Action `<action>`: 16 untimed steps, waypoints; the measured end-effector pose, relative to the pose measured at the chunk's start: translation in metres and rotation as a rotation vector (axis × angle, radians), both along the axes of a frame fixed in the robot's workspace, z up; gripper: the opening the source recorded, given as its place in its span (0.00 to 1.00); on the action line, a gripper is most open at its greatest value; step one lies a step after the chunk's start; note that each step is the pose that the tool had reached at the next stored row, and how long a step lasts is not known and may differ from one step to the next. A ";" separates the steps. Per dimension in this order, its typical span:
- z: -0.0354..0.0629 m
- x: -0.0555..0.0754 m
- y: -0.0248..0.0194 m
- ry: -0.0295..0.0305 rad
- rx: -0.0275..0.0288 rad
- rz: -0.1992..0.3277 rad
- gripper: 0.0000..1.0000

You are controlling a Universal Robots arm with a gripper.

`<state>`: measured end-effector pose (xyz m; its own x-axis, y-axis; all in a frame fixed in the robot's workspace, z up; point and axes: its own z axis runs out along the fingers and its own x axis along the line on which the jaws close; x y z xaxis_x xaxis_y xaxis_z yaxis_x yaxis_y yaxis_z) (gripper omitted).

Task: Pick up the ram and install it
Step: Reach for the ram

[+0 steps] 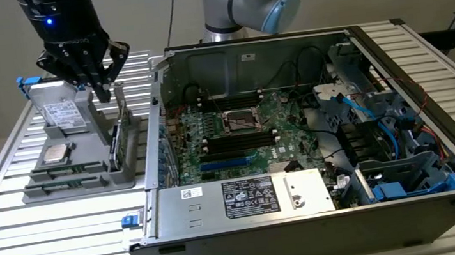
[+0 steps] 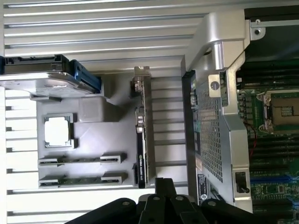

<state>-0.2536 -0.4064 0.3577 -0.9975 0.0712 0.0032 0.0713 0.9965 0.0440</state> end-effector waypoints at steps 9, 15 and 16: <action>-0.0060 -0.025 -0.0051 0.0034 -0.0074 0.000 0.11; -0.0123 -0.053 -0.0052 0.0034 -0.0124 0.000 0.11; -0.0136 -0.057 -0.0052 0.0033 -0.0130 0.000 0.11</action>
